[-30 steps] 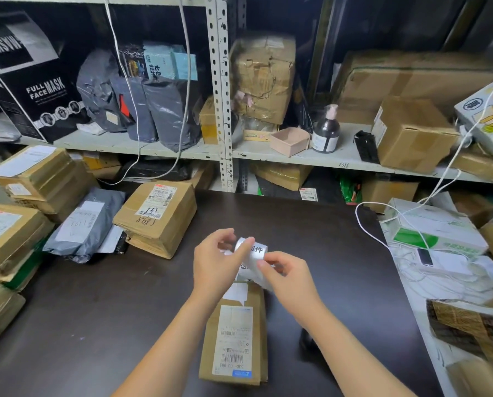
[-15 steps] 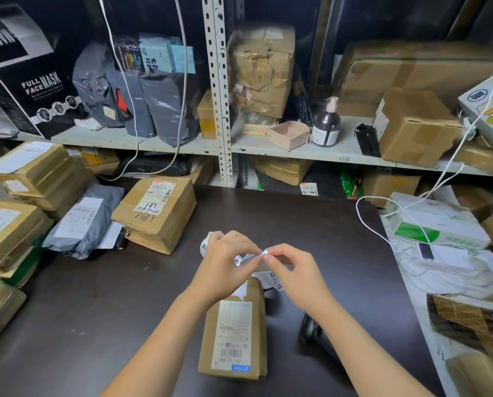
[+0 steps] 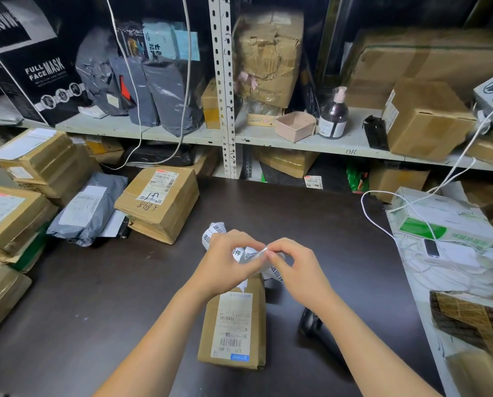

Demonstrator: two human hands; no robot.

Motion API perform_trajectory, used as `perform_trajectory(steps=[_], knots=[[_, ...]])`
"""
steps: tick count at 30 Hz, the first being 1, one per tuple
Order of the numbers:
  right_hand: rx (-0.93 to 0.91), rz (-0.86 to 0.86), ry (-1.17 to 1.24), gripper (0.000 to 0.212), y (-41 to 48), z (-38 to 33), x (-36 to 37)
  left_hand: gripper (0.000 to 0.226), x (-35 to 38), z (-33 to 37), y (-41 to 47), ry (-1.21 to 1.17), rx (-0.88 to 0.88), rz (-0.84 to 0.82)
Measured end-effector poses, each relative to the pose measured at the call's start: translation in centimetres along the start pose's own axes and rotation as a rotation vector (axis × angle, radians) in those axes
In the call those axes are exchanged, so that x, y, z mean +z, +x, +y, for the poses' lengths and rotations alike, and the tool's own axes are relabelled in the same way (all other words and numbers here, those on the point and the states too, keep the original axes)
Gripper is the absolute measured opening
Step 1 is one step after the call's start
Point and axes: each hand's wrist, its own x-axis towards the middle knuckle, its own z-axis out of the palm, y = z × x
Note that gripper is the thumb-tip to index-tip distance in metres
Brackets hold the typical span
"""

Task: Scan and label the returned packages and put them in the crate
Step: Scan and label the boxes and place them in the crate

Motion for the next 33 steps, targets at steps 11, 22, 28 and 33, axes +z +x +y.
perform_trajectory(steps=[11,22,28,33], knots=[[-0.049,-0.039,-0.030,0.015,-0.1,0.4,-0.2,0.011,0.3,0.1,0.2,0.004,-0.054,0.047],[0.211,0.064,-0.074,0.016,0.4,2.8,-0.8,0.017,0.7,0.8,0.0,-0.212,-0.304,0.469],[0.560,0.303,-0.261,0.022,1.6,4.3,-2.6,0.016,-0.6,0.9,-1.3,-0.103,-0.305,0.733],[0.552,0.338,-0.042,0.028,0.7,0.3,-0.8,0.006,-0.3,0.7,-2.5,0.467,0.020,0.753]])
